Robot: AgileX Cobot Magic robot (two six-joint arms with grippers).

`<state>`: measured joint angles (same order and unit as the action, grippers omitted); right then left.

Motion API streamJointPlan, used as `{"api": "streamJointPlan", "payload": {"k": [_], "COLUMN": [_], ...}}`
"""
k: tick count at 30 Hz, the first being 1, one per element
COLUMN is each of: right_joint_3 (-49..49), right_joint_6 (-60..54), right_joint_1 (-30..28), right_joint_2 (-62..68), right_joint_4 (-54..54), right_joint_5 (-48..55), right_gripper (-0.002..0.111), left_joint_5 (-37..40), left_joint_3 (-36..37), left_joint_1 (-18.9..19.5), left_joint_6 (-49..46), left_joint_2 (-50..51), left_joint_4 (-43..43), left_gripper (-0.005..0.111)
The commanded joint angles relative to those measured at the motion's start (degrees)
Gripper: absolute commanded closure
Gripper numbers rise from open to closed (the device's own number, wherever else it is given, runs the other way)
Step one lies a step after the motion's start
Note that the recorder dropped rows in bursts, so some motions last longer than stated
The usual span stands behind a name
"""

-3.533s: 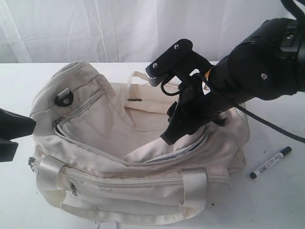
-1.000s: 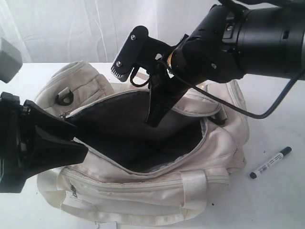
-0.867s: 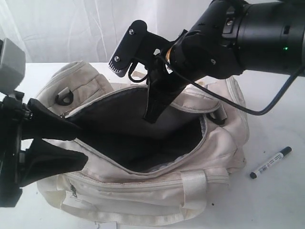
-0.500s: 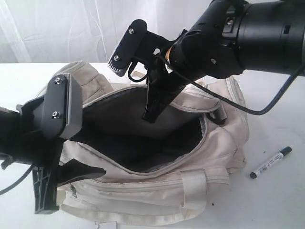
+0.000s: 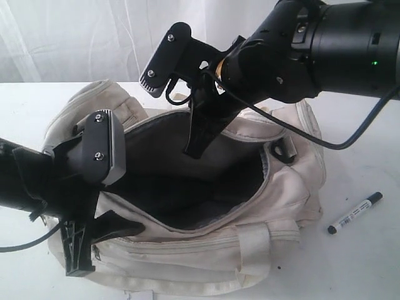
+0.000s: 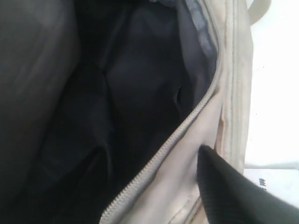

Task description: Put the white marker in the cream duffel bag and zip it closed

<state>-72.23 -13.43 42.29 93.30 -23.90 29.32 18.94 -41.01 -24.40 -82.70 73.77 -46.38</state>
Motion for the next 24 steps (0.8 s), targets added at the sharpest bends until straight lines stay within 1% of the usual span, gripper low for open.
{"api": "streamJointPlan", "payload": {"k": [1, 5, 8, 16, 24], "right_joint_3": [-0.3, -0.3, -0.3, -0.3, -1.4], "right_joint_6": [0.2, 0.2, 0.2, 0.2, 0.0], "right_joint_1": [-0.7, -0.7, -1.9, -6.1, -9.4], "right_joint_2": [-0.6, -0.6, -0.6, -0.6, -0.1], "right_joint_4": [0.0, -0.1, -0.1, -0.1, -0.3], "right_joint_5": [-1.1, -1.7, -2.7, -6.1, -13.8], "right_gripper": [0.108, 0.108, 0.108, 0.108, 0.108], "left_joint_5": [0.1, 0.1, 0.2, 2.4, 7.0], "left_joint_3": [0.5, 0.5, 0.5, 0.5, 0.5], "left_joint_1": [-0.4, -0.4, -0.4, -0.4, -0.4], "left_joint_6": [0.6, 4.5, 4.9, 4.9, 5.0], "left_joint_2": [0.4, 0.5, 0.5, 0.5, 0.5], "left_joint_4": [-1.6, -1.6, -1.6, -1.9, -2.7], "left_gripper": [0.061, 0.089, 0.106, 0.107, 0.107]}}
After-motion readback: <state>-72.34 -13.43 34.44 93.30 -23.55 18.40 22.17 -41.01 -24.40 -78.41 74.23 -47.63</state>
